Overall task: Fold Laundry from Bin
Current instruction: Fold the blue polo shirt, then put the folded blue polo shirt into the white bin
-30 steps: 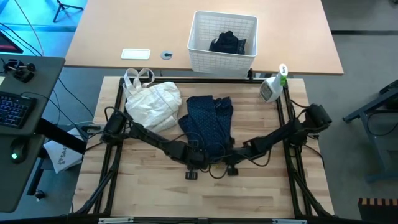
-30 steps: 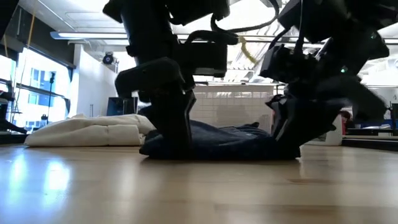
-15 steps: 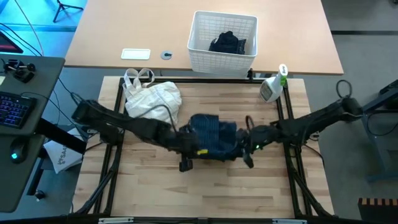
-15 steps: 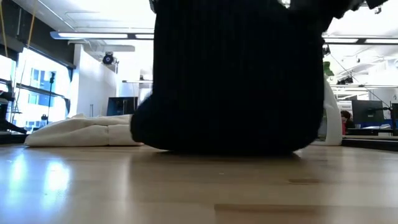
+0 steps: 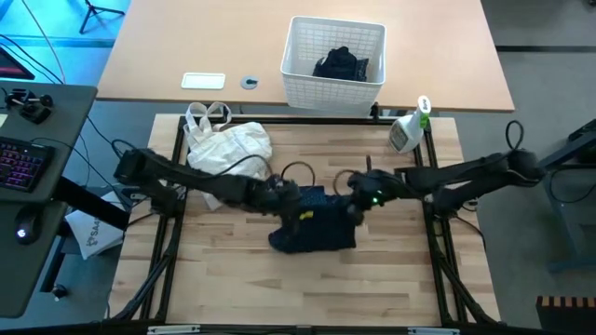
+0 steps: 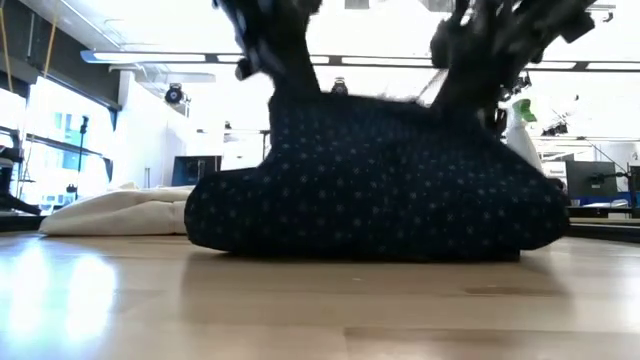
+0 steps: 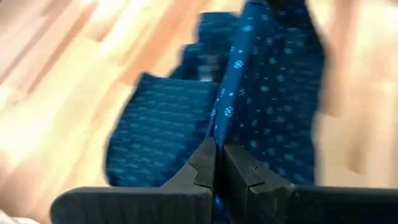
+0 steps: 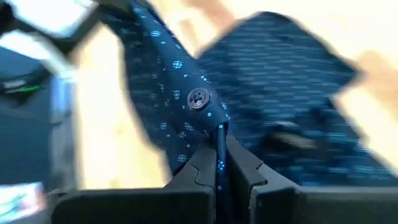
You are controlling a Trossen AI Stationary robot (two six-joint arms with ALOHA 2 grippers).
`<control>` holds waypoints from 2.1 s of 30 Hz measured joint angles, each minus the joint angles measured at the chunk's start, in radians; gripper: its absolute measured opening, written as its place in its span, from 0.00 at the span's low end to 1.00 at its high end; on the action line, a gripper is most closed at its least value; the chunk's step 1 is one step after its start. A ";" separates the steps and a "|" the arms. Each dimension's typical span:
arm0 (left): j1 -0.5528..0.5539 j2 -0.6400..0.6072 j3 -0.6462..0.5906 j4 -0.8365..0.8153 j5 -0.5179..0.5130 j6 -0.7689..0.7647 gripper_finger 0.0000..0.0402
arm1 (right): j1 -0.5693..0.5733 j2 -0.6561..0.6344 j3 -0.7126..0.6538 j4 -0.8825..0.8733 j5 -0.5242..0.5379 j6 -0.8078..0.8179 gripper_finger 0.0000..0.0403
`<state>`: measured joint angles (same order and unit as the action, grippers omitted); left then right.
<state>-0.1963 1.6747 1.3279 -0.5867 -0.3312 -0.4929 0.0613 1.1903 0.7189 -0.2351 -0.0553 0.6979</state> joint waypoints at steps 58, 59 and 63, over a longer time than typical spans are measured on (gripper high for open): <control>0.025 -0.141 -0.054 -0.106 0.204 -0.225 0.12 | -0.279 0.120 -0.016 0.315 -0.209 -0.336 0.31; 0.012 -0.151 -0.055 -0.133 0.195 -0.232 0.12 | -0.299 0.158 -0.009 0.317 -0.232 -0.356 0.35; -0.002 -0.195 -0.055 -0.242 0.186 -0.247 0.12 | -0.365 0.298 0.030 0.322 -0.335 -0.456 0.56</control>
<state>-0.1987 1.4794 1.2728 -0.8287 -0.1455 -0.7396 -0.3033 1.4881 0.7485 0.0864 -0.3904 0.2419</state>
